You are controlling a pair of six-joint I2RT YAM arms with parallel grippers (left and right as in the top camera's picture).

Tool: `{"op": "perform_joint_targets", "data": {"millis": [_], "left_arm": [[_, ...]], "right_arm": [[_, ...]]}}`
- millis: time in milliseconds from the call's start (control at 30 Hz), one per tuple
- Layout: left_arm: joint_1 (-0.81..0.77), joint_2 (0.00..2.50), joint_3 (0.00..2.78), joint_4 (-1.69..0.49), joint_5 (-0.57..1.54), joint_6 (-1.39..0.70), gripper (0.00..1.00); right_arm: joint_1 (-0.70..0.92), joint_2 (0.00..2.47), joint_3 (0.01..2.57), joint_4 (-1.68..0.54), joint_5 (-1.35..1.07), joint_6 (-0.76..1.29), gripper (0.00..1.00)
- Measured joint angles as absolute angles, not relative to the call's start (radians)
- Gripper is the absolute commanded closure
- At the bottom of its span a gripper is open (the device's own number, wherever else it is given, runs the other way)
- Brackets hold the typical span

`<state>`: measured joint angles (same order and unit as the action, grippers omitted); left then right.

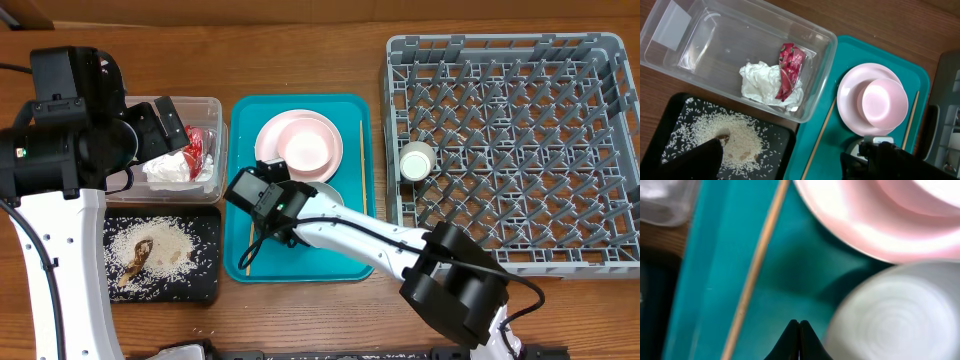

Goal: Sort waste into correct bins and load items into the dishwasher
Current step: 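Grasp wooden chopstick on teal tray with right gripper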

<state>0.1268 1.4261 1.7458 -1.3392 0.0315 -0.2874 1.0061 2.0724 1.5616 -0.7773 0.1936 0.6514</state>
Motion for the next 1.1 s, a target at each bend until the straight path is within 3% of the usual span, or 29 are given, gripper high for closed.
{"op": "perform_joint_targets", "data": {"millis": [233,433,1100], "left_arm": [[0.127,1.426,1.746,-1.339,0.031,-0.287,0.0],[0.127,1.426,1.746,-1.339,0.028,-0.287,0.0],[0.127,1.426,1.746,-1.339,0.028,-0.287,0.0]], "right_arm": [[1.015,2.072,1.562,-0.644,0.086,0.679,0.94],[1.03,2.074,1.562,-0.628,0.131,0.716,0.72],[1.068,2.155,1.562,-0.584,0.253,0.756,0.72]]}}
